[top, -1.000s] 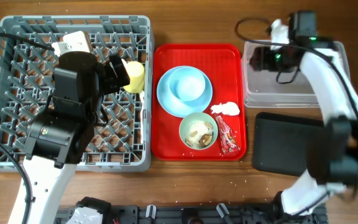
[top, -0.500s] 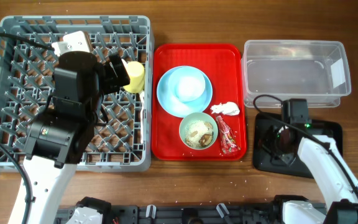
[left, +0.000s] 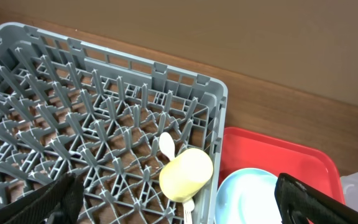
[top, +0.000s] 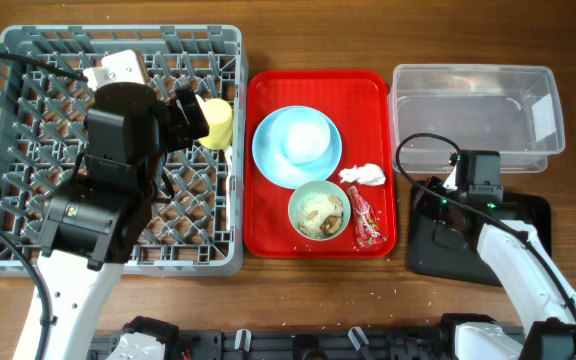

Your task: Sort waste into correct bins and load items into the dishwasher rack

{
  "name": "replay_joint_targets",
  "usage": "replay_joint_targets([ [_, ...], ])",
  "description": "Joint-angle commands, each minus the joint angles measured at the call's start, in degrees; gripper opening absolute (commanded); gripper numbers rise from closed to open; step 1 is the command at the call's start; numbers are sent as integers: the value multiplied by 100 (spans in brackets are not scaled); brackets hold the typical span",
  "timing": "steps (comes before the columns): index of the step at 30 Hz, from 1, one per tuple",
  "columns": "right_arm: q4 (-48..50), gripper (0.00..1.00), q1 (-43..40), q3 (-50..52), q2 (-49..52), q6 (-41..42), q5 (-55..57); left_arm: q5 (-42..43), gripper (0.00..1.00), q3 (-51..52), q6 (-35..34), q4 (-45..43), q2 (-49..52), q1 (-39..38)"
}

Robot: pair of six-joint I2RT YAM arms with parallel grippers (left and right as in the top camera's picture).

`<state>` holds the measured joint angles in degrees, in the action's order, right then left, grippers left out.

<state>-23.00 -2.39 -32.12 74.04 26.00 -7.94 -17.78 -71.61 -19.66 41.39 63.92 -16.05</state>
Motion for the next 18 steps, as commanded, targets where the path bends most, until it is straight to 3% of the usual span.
replay_joint_targets([
  [1, 57, 4, -7, -22, 66, -435, -776, -74, 100, 13, -50, -15, -15, 15],
  [6, 501, 4, -4, -22, 66, -1126, -1786, -74, 100, 13, -50, -17, -15, 15],
  [12, 763, 8, -4, -24, 63, -1862, -1899, -74, 100, 13, -50, -15, -15, 15],
  [14, 748, 18, -4, -146, -31, -1683, -1563, -74, 100, 13, -50, -15, -15, 15],
  [18, -203, 21, -9, -275, -203, -542, -236, -74, 100, 13, -50, -15, -15, 15],
])
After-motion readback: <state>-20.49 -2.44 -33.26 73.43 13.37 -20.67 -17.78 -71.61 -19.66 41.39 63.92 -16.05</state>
